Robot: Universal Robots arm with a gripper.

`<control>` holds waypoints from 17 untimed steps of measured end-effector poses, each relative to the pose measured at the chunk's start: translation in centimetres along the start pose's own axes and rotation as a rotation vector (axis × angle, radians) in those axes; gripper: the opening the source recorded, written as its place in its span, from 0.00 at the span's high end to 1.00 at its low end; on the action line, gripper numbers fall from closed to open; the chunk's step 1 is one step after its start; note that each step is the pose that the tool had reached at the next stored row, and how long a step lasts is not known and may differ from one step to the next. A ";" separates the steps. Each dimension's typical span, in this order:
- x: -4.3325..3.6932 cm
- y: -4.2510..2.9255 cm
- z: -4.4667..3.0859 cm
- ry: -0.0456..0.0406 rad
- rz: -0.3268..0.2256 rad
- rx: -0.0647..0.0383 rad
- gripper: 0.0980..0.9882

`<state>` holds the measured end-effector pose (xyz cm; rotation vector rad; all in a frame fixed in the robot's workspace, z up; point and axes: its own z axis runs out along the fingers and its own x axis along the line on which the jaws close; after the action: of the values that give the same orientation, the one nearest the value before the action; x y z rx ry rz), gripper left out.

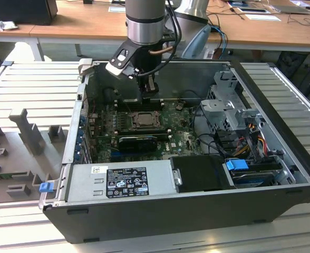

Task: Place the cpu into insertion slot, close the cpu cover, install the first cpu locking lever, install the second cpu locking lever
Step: 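Install the first cpu locking lever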

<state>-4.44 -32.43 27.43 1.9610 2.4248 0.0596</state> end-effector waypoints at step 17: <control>0.01 -0.05 0.03 0.0111 -0.276 0.002 0.99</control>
<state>-4.49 -32.43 27.41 1.6106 2.6759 0.0628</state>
